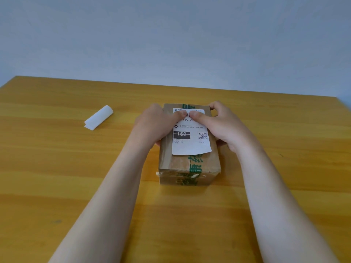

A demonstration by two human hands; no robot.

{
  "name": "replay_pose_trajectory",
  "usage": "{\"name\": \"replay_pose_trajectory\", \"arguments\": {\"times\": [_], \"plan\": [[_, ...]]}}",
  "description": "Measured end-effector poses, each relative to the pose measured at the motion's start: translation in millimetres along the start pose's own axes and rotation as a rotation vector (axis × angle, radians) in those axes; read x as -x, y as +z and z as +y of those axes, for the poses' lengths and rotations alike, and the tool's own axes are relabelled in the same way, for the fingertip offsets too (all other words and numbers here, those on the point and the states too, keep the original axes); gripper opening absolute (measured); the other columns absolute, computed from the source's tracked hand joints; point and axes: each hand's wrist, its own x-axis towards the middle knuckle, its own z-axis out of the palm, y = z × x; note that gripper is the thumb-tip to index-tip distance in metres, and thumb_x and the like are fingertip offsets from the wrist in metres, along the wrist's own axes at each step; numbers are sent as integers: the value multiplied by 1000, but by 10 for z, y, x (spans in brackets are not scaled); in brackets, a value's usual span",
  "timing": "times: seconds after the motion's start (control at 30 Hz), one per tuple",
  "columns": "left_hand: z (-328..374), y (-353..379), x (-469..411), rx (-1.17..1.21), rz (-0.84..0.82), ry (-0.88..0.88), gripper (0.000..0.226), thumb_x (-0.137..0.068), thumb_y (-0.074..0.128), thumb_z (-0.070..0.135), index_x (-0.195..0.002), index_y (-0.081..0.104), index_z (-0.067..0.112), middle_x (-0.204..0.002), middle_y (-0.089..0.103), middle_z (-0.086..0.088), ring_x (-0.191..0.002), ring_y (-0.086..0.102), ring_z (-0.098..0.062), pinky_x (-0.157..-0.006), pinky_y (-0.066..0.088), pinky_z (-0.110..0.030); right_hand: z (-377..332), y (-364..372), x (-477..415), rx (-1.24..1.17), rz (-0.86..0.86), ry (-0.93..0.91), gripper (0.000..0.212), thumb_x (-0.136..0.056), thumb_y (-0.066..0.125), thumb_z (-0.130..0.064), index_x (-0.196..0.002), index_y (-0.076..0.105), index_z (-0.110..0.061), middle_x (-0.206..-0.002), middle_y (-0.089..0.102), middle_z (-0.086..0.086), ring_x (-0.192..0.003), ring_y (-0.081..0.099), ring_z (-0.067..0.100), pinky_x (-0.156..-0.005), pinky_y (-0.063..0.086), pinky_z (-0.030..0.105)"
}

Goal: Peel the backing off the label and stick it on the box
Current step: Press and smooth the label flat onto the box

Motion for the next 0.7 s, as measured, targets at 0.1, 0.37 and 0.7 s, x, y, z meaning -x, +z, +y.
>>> {"name": "replay_pose_trajectory", "arguments": {"times": [0.1,0.37,0.7], "plan": [[-17,3,-22,57,-9,-8,41,-97,61,54,-80,54,17,-83,72,-2,-81,75,-30,-72,61,-37,9,-6,-16,-5,3,-7,34,-100,66,-53,-118,62,-24,-101,78,-4,-90,76,21,-80,60,42],[-88,-13,-80,131,-38,-1,35,-103,53,49,-88,54,18,-86,73,-1,-80,74,-23,-61,60,-34,3,-18,-12,19,-5,-20,26,-109,51,-48,-119,61,-26,-103,76,-6,-103,72,24,-82,53,43],[-172,-179,-97,159,-327,90,27,-86,83,36,-106,72,20,-81,82,10,-72,78,-5,-54,62,-26,-49,-120,98,24,-203,17,93,-65,99,-43,-141,49,-27,-115,73,-13,-103,67,4,-77,51,27]]}}
